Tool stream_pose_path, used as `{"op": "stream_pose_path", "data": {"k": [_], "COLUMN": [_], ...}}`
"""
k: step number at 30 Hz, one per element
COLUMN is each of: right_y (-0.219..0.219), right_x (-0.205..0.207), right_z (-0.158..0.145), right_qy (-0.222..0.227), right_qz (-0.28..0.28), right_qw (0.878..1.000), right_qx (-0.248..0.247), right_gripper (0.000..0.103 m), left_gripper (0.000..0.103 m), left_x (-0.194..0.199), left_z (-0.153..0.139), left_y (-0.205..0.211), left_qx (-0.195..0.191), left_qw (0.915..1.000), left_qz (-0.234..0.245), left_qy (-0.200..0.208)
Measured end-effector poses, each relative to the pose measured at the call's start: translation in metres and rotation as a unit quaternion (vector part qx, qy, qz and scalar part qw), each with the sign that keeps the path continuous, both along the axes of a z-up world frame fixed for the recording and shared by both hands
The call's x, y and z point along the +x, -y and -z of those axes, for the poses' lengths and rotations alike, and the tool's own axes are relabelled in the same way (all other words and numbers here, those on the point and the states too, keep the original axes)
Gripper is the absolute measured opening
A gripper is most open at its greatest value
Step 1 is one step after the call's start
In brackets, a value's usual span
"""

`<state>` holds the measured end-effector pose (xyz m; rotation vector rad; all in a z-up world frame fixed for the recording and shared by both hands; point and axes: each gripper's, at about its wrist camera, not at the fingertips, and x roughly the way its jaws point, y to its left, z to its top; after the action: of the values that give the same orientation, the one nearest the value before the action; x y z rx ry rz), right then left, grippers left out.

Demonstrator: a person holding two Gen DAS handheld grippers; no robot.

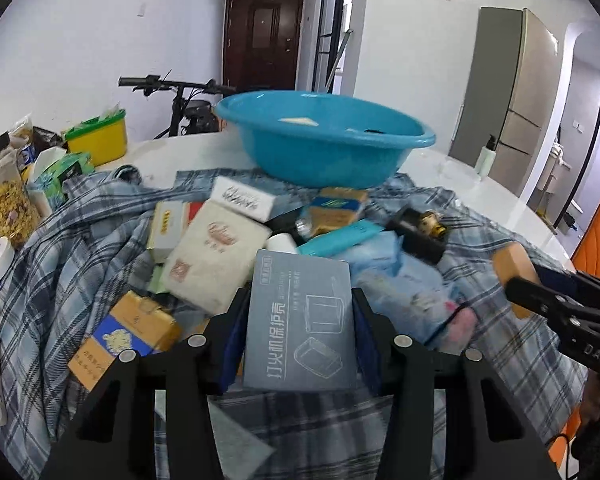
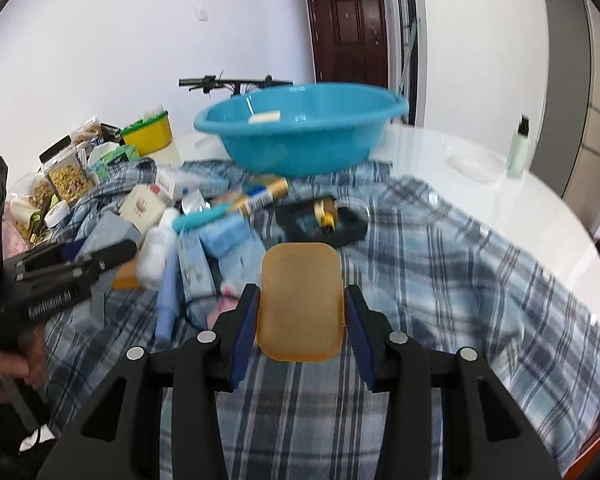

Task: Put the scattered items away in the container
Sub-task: 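Lift the grey box and soap dish and carry both over the basin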

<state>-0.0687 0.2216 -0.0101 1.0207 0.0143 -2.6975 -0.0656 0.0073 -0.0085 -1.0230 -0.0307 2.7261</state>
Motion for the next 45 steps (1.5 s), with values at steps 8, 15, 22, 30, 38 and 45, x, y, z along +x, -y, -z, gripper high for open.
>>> {"op": "stream_pose_path", "data": {"k": [8,15,22,30,38,45], "right_y": [0.015,0.029,0.029,0.032,0.034,0.035], "right_x": [-0.01,-0.011,-0.01,-0.015,-0.022,-0.026], "right_z": [-0.024,-0.033,-0.035,-0.051,-0.098,-0.132], "right_qy": [-0.05,-0.069,-0.07,-0.089,-0.152,-0.194], "right_qz": [-0.002,-0.016,-0.015,-0.017,-0.016,-0.016], "right_qw": [0.999,0.997,0.997,0.996,0.988,0.981], "right_qx": [0.01,0.008,0.007,0.007,0.002,0.003], "right_gripper": [0.041,0.041,0.041,0.041,0.041,0.041], "left_gripper": [0.051,0.051,0.051,0.051,0.051,0.051], "left_x": [0.004,0.005,0.006,-0.001,-0.01,-0.015], "left_z": [-0.016,-0.034,-0.037,-0.057,-0.106,-0.146], "left_y": [-0.018,-0.027,-0.027,-0.03,-0.032,-0.032], "left_qx": [0.012,0.01,0.011,0.014,0.013,0.022], "left_qw": [0.9997,0.9988,0.9985,0.9973,0.9919,0.9865], "left_qz": [0.01,0.01,0.008,0.006,0.006,0.003], "left_qy": [-0.021,-0.046,-0.053,-0.072,-0.126,-0.163]}}
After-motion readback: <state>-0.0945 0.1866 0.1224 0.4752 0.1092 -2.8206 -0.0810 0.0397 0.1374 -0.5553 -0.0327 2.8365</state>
